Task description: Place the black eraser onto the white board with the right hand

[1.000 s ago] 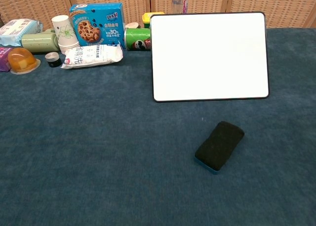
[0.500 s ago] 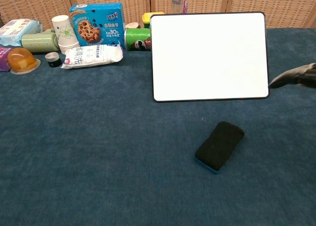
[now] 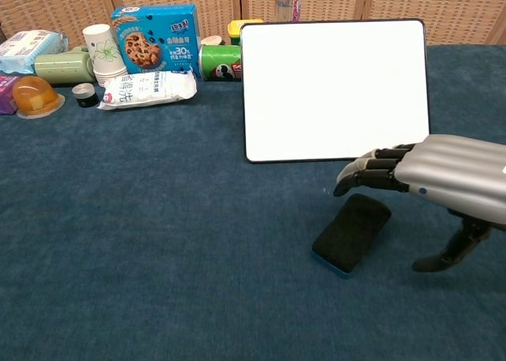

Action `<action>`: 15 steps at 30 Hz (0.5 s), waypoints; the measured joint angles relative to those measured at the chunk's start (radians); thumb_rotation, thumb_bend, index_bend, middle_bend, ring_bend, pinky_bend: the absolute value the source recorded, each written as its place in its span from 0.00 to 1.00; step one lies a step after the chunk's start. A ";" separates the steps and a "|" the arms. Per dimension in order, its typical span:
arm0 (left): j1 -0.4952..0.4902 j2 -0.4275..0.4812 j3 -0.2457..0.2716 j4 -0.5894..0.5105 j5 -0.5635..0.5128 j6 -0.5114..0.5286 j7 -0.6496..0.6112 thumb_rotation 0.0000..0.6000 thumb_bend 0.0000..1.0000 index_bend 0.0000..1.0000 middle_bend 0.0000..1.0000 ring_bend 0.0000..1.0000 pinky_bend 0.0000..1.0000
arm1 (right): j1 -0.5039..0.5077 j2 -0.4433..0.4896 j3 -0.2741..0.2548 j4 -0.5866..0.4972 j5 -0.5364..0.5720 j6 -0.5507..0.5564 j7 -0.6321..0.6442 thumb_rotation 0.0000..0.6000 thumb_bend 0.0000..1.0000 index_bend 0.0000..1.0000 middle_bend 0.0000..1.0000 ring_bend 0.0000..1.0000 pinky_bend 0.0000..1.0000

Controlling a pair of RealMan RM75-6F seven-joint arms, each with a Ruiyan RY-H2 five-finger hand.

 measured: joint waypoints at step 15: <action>-0.007 0.008 0.000 0.004 -0.006 -0.016 -0.019 1.00 0.05 0.00 0.00 0.00 0.00 | 0.099 -0.079 0.016 0.059 0.072 -0.110 -0.077 1.00 0.03 0.25 0.26 0.23 0.29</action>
